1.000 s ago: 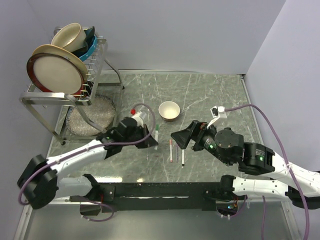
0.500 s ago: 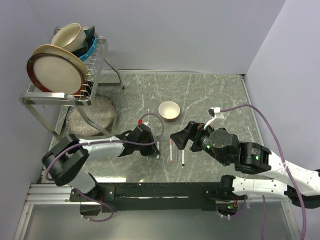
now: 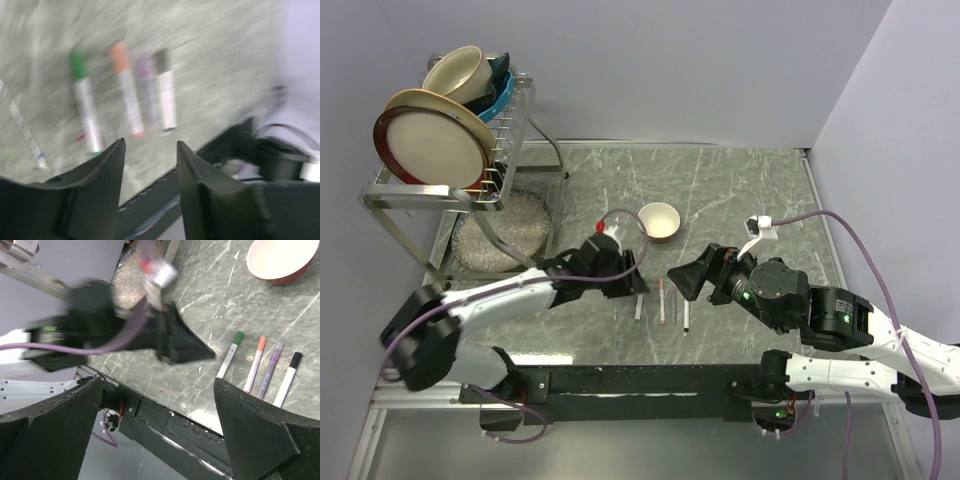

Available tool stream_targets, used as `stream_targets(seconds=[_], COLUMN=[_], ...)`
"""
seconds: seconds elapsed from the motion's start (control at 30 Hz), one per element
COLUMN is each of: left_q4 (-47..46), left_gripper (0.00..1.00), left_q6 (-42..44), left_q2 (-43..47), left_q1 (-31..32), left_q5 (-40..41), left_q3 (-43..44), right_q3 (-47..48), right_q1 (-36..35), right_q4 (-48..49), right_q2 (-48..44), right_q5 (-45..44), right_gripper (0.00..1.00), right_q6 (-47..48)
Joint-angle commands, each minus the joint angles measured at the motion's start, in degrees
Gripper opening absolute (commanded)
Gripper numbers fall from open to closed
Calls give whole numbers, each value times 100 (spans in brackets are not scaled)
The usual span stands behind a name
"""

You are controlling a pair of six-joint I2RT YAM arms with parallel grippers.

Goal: Insert the pens into the pen caps

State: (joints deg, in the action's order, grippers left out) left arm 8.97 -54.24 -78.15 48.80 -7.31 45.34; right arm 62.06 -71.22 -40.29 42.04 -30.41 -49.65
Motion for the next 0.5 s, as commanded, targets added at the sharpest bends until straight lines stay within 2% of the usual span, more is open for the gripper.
stream_targets(seconds=[0.0, 0.03, 0.13, 0.2, 0.23, 0.47], left_q4=[411, 560, 632, 553, 483, 96], left_gripper=[53, 71, 86, 91, 99, 99], left_q6=[694, 878, 1265, 1450, 1599, 1759], left_q2=[1106, 1248, 1793, 2213, 2373, 3305], left_q1=[7, 25, 16, 7, 16, 7], left_q5=[431, 476, 476, 363, 249, 327], left_q3=[843, 932, 1178, 1266, 1249, 1004], right_q3=[113, 113, 69, -9, -45, -291], right_q1=[-6, -6, -6, -15, -6, 12], right_q4=[-23, 12, 153, 232, 267, 654], right_q2=[-179, -205, -328, -416, -460, -645], right_q5=[-140, -158, -132, -140, -166, -237], right_gripper=[100, 100, 100, 100, 100, 100], right_q6=[8, -10, -27, -54, -62, -80])
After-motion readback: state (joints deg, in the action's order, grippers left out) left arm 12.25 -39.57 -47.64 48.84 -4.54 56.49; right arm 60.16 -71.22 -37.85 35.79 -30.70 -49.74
